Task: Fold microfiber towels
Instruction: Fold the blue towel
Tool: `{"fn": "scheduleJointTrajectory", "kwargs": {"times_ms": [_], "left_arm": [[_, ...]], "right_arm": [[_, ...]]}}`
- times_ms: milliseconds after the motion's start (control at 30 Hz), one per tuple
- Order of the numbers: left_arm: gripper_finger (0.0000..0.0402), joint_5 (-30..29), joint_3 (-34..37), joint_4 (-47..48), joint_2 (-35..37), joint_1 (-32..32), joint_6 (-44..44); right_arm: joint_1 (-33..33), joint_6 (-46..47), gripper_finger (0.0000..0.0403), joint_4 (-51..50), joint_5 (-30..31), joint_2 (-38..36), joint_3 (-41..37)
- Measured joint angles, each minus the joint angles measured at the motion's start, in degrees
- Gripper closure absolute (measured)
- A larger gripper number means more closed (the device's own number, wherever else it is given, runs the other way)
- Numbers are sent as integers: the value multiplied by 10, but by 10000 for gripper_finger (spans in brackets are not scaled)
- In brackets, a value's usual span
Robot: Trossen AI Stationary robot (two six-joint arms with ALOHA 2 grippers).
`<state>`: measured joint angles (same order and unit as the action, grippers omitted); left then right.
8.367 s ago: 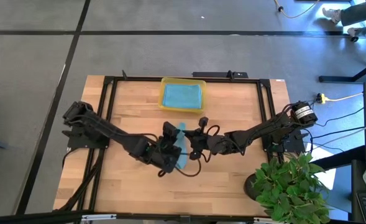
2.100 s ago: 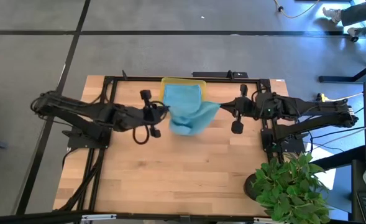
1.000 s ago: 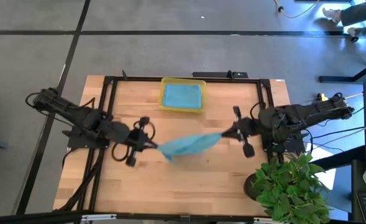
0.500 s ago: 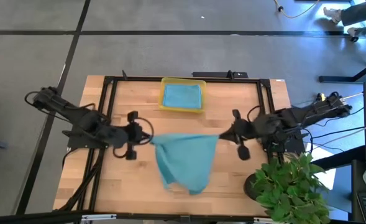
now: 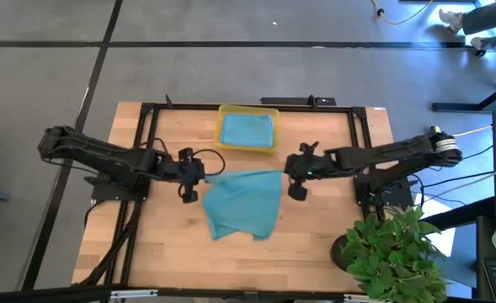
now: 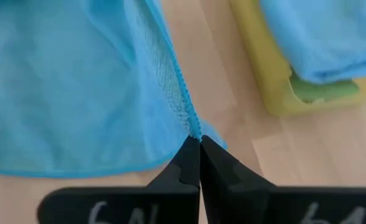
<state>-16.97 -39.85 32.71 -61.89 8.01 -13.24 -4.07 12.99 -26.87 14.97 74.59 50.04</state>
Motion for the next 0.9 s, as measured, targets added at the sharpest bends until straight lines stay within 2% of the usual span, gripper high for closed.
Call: {"fn": "scheduleJointTrajectory", "kwargs": {"times_ms": [300,467,600,700,833,900], "left_arm": [[397,0,46,-40,0,-65,38],[352,3,37,-37,0,-68,63],[312,-4,12,-9,0,-67,62],[298,15,-6,-14,0,-56,45],[298,75,-3,-82,-8,-17,30],[300,79,9,-115,-22,13,19]], "right_arm": [[51,-45,403,54,-15,112,-1],[69,-44,397,60,-15,119,-1],[73,-44,368,58,-13,115,-1],[72,-44,340,50,-12,107,-1],[64,-38,303,27,-11,82,-1],[61,-24,289,20,-11,66,-1]]}}
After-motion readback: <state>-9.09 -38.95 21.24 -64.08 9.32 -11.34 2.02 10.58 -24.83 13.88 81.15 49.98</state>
